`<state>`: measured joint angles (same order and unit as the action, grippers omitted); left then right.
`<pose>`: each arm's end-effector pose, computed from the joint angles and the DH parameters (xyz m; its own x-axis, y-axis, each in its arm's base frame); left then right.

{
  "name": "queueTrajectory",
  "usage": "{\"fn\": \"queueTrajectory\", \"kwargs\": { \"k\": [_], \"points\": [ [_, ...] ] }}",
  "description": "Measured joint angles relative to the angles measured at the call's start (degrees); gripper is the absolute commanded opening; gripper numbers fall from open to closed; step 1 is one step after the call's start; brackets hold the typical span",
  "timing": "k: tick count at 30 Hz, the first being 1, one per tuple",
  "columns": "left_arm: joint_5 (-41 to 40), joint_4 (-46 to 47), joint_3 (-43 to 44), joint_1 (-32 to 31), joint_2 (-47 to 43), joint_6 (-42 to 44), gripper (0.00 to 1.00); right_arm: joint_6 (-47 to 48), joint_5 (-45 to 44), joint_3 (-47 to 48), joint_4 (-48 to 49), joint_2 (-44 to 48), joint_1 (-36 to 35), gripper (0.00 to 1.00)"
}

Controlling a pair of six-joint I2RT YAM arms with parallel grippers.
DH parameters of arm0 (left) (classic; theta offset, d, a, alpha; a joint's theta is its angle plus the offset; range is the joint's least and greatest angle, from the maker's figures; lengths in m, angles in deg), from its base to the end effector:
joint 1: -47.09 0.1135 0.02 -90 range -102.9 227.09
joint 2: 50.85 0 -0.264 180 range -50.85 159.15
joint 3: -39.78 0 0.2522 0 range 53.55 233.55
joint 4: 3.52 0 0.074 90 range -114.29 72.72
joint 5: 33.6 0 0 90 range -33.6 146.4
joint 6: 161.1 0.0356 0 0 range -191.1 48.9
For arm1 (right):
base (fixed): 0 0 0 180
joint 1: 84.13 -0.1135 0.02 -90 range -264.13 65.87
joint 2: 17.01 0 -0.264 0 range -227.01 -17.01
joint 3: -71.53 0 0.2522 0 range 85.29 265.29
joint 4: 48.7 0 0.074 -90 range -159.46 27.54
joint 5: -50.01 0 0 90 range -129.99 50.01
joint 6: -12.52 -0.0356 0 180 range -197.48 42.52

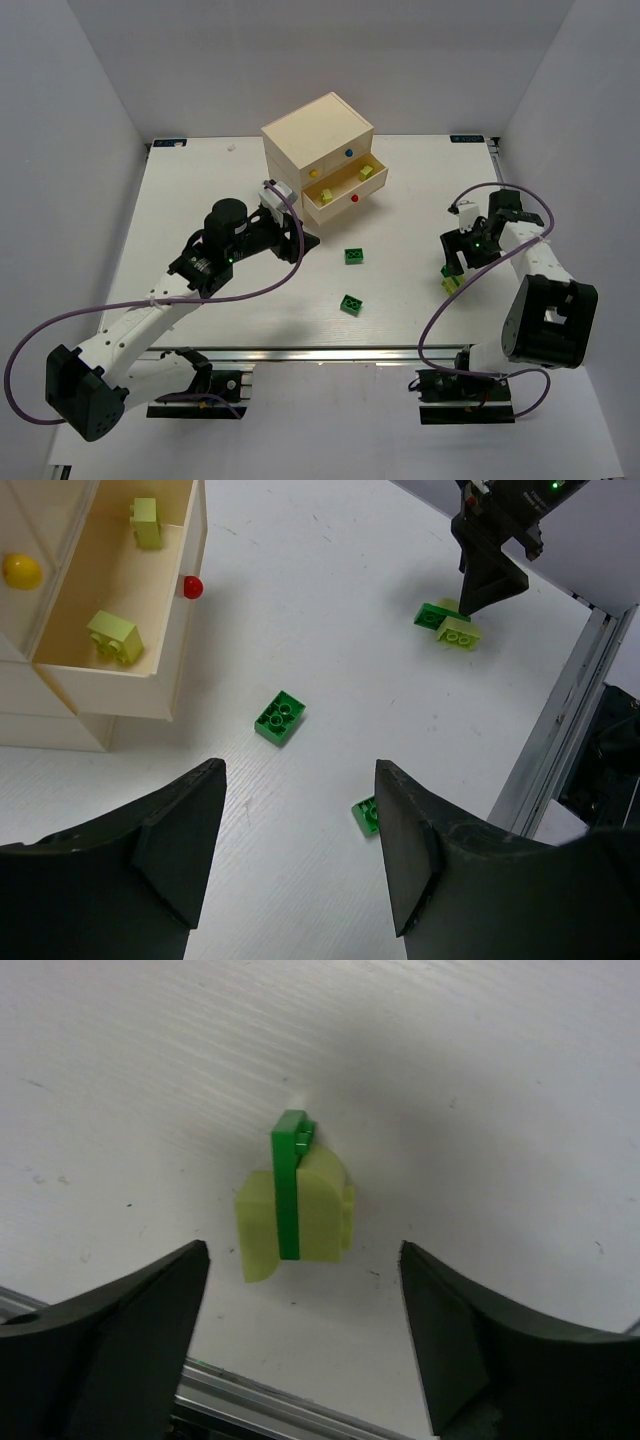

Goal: Sort the legos into containers by color

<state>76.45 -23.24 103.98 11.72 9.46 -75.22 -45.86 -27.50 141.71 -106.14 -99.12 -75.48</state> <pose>0.1921 -0.1513 0.3306 -0.2803 0.1162 -0.9529 0.7947 0.5849 -0.1624 0.2669 -0.0328 0.2211 -0.8254 -0.3922 -0.4061 -0.4242 0.9055 -0.0124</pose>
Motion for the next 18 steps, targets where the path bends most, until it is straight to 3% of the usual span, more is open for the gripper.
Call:
{"fn": "queueTrajectory", "kwargs": {
  "k": [6,18],
  "points": [
    [0.13,0.02,0.00,0.00,0.02,-0.02,0.71,3.15,3.34,-1.86,-0.33,-0.76,-0.09,0.89],
    [0.17,0.02,0.00,0.00,0.04,0.00,0.71,6.45,1.44,-8.72,2.58,-0.44,-0.13,0.88]
  ]
}}
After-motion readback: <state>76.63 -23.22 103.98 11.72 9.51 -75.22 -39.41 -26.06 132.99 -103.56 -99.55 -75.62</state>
